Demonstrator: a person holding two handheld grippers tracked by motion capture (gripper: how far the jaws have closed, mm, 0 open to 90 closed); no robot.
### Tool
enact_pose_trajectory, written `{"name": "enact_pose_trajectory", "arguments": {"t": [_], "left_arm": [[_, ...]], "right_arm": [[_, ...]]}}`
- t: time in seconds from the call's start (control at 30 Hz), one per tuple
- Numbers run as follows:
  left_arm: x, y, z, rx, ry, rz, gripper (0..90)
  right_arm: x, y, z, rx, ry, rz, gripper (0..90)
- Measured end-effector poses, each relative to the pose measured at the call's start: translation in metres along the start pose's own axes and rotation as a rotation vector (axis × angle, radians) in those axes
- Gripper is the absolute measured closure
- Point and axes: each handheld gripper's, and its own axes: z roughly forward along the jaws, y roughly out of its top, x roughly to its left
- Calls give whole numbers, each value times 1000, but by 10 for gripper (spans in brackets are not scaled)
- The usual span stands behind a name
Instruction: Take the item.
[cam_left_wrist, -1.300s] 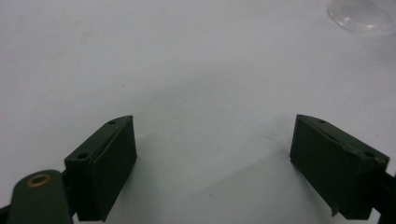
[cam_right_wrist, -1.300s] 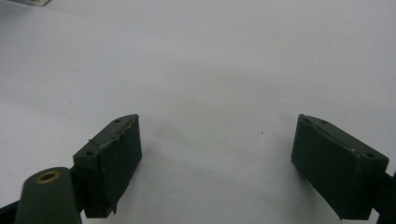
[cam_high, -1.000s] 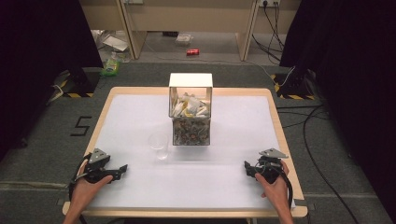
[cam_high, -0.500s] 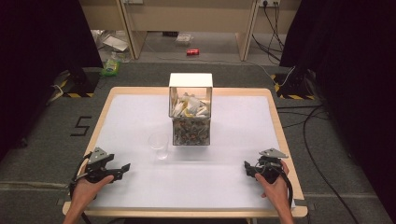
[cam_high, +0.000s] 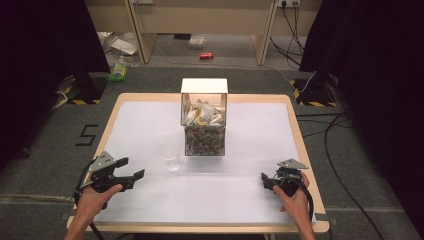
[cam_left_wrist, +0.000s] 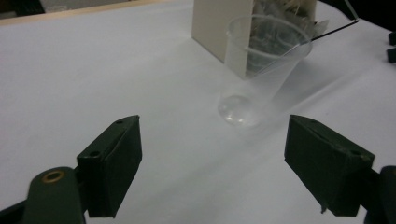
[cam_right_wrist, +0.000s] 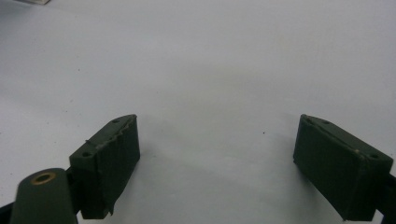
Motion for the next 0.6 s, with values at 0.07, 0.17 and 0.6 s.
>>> {"name": "enact_pose_trajectory", "arguments": {"t": [0.07, 0.17, 0.6], "left_arm": [[-4, 6, -1, -17, -11, 12, 189], [-10, 15, -2, -40, -34, 19, 190], [-29, 52, -2, -115, -98, 59, 210]], "right_arm": [[0, 0, 0, -1, 0, -3, 151], [0, 0, 0, -1, 1, -2, 150], [0, 0, 0, 0, 0, -2, 147]]}}
